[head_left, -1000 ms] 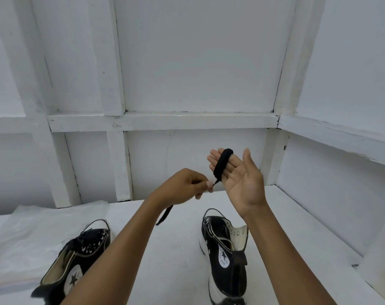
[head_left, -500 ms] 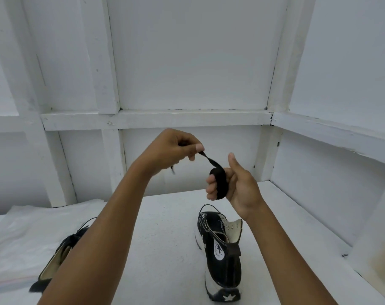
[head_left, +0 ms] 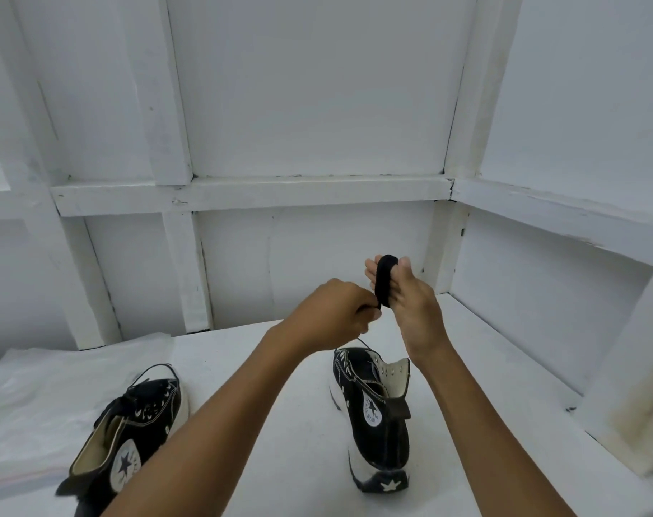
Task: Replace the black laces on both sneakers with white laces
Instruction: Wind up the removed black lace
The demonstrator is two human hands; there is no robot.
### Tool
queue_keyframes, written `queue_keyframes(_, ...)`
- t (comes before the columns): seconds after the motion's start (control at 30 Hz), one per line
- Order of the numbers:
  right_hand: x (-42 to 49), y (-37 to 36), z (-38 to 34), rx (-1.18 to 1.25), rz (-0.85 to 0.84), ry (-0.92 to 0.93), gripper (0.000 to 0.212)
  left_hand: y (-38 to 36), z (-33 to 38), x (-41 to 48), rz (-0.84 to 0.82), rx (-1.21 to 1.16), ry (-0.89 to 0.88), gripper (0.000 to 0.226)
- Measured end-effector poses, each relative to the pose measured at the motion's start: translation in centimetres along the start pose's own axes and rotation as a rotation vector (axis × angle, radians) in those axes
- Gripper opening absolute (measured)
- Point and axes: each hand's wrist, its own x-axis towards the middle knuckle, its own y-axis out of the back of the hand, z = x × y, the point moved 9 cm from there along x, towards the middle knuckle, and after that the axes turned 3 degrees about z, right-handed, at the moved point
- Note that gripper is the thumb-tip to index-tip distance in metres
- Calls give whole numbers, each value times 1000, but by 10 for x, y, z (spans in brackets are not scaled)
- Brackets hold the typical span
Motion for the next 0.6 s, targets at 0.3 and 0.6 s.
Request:
queue_keyframes(0.3,-25,23,-7,-311,48,35,67,26,18,2,220,-308,16,27)
queue_keyframes(0.6,-57,54,-2,-133,-63,-96,50,-25,47,-7,-37,-664,58,29)
